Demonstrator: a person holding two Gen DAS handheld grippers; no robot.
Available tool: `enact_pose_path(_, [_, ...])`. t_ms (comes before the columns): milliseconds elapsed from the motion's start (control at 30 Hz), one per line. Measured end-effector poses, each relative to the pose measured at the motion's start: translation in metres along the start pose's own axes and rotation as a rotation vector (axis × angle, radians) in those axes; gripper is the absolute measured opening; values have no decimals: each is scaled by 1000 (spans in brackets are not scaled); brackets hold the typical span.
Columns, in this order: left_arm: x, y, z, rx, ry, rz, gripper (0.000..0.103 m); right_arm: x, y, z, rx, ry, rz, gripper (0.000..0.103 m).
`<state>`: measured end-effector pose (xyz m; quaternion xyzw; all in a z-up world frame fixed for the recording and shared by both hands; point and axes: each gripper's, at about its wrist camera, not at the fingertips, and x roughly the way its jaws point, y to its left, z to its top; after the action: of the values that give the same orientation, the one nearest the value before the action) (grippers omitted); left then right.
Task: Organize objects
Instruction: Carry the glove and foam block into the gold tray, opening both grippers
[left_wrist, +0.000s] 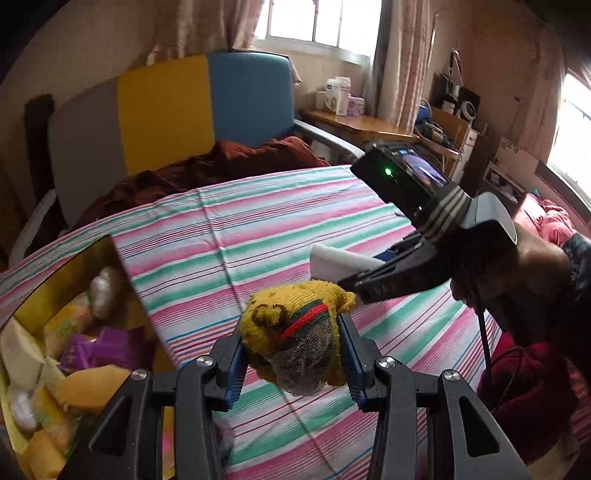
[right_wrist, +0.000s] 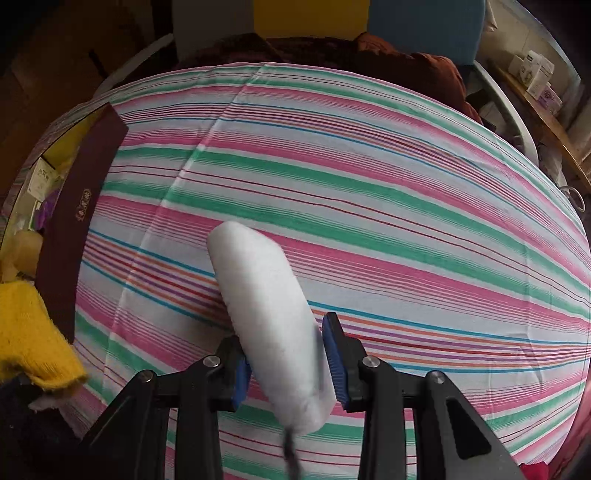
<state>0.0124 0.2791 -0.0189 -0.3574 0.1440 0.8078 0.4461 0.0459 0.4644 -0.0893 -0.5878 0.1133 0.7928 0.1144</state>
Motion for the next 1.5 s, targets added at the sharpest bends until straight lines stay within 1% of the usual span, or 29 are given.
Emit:
enact_pose_path(133, [-10,13,-5,-29,-14,18,45,4,19,5,-16,8,14,35])
enact_pose_path(267, [-19,27,-12,-59,-27,34,45,1,37,6,-11,-3,30,35])
enact_pose_path(533, [-39,56,-26,-117,-50,74,45,-13,65,0,56,-71,103,35])
enact_pose_path(700, [-48,70,-34,-146,-63,93,45,-20,78,-6,87,-108,127,35])
enact_pose_path(867, [-56,78,-39,-162,-72,102,45,-19,82,-10,112,-116,104,34])
enact_pose_path(1000, [-59,81,-42,-168,-77,102,45,-17,87,-12,90,-94,176,36])
enact_pose_path(1067, [-61,82,-43,-169,-81,102,46,-14,87,-14,97,-76,198,39])
enact_pose_path(1100, [-62,82,-43,-169,-83,102,46,-13,86,-15,100,-73,191,43])
enact_pose_path(1167, [-63,82,-44,-169,-85,103,46,-10,86,-19,100,-72,178,44])
enact_pose_path(1233, [-63,83,-45,-166,-83,106,46,-10,85,-23,96,-69,169,49])
enact_pose_path(1400, [-62,87,-47,-174,-76,106,46,-7,87,-27,71,-70,122,50])
enact_pose_path(1500, [-65,90,-50,-183,-75,107,46,-6,89,-25,56,-71,124,53])
